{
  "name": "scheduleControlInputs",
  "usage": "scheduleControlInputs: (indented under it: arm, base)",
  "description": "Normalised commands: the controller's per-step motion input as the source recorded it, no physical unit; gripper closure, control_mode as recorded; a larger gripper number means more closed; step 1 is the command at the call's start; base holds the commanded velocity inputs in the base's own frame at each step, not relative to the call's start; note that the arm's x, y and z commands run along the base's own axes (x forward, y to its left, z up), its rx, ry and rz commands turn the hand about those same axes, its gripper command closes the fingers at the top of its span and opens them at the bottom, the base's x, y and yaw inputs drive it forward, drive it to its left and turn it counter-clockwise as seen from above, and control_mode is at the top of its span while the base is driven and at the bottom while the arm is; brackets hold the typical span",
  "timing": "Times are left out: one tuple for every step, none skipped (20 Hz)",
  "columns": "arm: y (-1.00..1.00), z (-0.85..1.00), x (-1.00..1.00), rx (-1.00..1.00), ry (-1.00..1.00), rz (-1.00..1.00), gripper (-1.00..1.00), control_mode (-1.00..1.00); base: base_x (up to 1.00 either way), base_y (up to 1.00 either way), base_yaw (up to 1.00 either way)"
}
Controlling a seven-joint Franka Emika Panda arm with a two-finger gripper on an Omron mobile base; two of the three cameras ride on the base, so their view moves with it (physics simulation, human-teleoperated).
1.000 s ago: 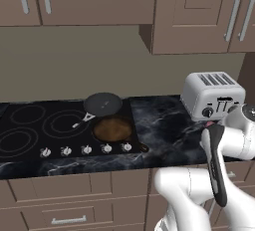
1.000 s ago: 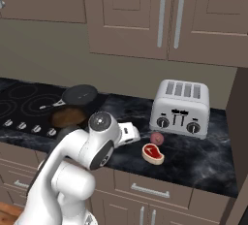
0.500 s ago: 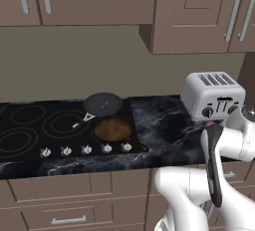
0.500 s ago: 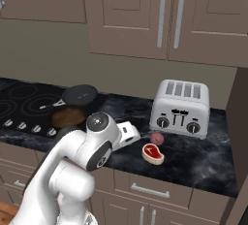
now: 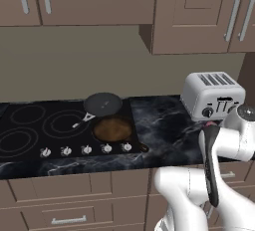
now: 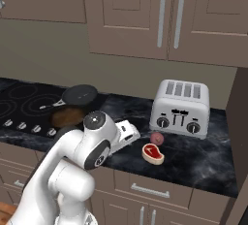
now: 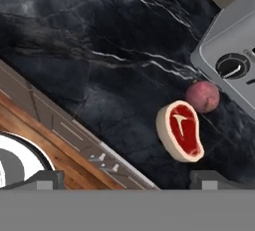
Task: Place both pans onto different burners. Then place the onion and the steak on different pans.
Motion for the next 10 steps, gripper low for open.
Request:
scheduleControlInputs:
  arm:
    - [-0.10,-0.03,-0.09,-0.04,0.00,0.02,-1.00,-1.00]
    - [-0.17,-0.03,-0.11,0.00,0.00,0.04,-1.00,-1.00]
    - [-0.18,-0.01,-0.13,-0.02,0.00,0.03,-1.00,-1.00]
    - [-0.21,0.00,-0.16,-0.03,0.00,0.03,-1.00,-1.00]
    - [-0.21,0.00,-0.19,-0.03,0.00,0.03,-1.00,-1.00]
    - [-0.24,0.00,-0.20,-0.03,0.00,0.03,-1.00,-1.00]
    - [-0.26,0.00,-0.23,-0.03,0.00,0.05,-1.00,-1.00]
    - [-0.27,0.00,-0.24,-0.03,0.00,0.07,-1.00,-1.00]
    - [-0.29,0.00,-0.22,-0.03,0.00,0.09,-1.00,-1.00]
    - [-0.29,0.00,-0.24,-0.01,0.00,0.10,-1.00,-1.00]
  base:
    - [0.00,0.00,0.00]
    - [0.00,0.00,0.00]
    - [0.00,0.00,0.00]
    - [0.00,0.00,0.00]
    - [0.00,0.00,0.00]
    - [0.00,0.00,0.00]
    - [0.00,0.00,0.00]
    - [0.00,0.00,0.00]
    - [0.00,0.00,0.00]
    - [0.00,0.00,0.00]
